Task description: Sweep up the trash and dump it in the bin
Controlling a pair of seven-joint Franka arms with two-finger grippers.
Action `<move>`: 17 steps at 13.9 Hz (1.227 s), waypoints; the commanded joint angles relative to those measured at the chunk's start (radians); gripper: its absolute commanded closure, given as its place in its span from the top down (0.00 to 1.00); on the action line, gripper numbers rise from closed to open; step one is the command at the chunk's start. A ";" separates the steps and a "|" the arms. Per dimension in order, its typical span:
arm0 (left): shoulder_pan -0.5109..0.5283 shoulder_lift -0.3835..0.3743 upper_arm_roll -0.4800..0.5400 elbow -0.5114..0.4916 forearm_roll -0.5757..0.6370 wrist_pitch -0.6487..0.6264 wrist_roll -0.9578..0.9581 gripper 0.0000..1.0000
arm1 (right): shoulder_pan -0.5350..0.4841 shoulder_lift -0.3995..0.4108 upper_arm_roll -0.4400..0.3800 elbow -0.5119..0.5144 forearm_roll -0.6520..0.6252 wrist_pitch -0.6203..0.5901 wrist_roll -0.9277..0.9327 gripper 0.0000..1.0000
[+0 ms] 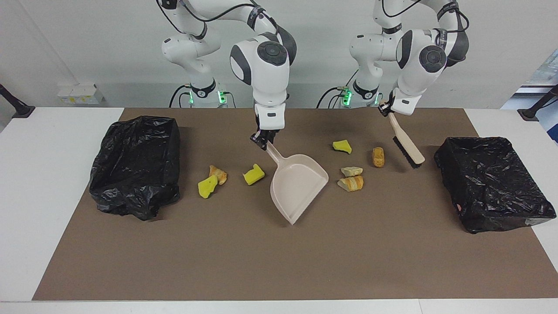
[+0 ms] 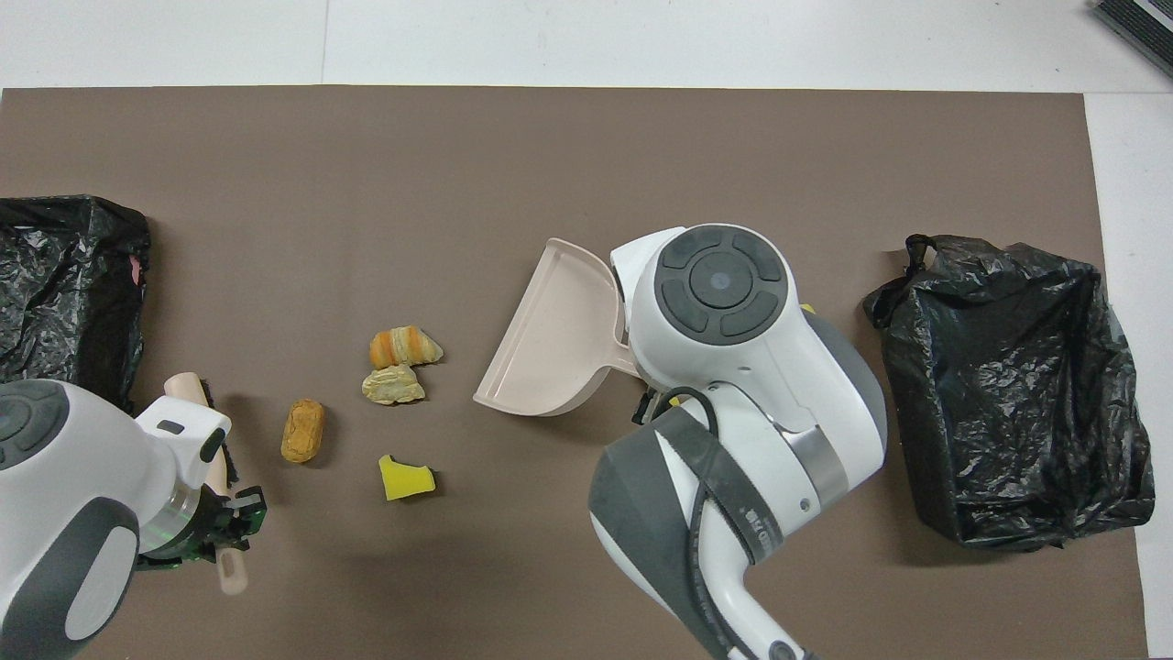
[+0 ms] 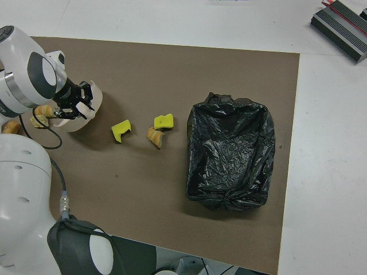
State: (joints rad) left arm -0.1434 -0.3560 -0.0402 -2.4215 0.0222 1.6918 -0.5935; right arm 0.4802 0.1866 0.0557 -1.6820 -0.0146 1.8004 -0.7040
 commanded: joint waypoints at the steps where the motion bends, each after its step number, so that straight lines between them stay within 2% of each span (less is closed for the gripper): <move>1: -0.080 0.049 0.008 -0.030 -0.014 0.095 -0.113 0.00 | -0.023 -0.010 0.007 -0.024 0.033 0.016 -0.169 0.00; 3: -0.110 0.124 0.008 -0.008 -0.065 0.179 -0.141 0.00 | -0.012 -0.010 0.006 -0.024 0.016 0.034 -0.250 0.00; 6: -0.130 0.245 0.003 0.093 -0.088 0.226 -0.105 0.00 | -0.028 0.027 0.006 -0.031 0.016 0.121 -0.345 0.00; 9: -0.128 0.275 0.005 0.108 -0.108 0.299 0.027 0.00 | -0.038 0.034 0.006 -0.070 0.016 0.204 -0.348 0.00; 14: -0.117 0.292 0.006 0.133 -0.125 0.305 0.286 0.00 | -0.040 0.076 0.007 -0.079 0.030 0.286 -0.364 0.00; 16: -0.119 0.301 0.006 0.142 -0.125 0.302 0.330 0.00 | -0.048 0.099 0.007 -0.080 0.036 0.310 -0.368 0.00; 17: -0.123 0.333 0.005 0.162 -0.125 0.301 0.333 0.00 | -0.046 0.105 0.009 -0.081 0.036 0.316 -0.359 0.00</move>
State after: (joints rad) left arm -0.2580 -0.0736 -0.0389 -2.2999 -0.0855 1.9900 -0.3019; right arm 0.4486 0.2782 0.0544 -1.7552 -0.0069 2.0814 -1.0308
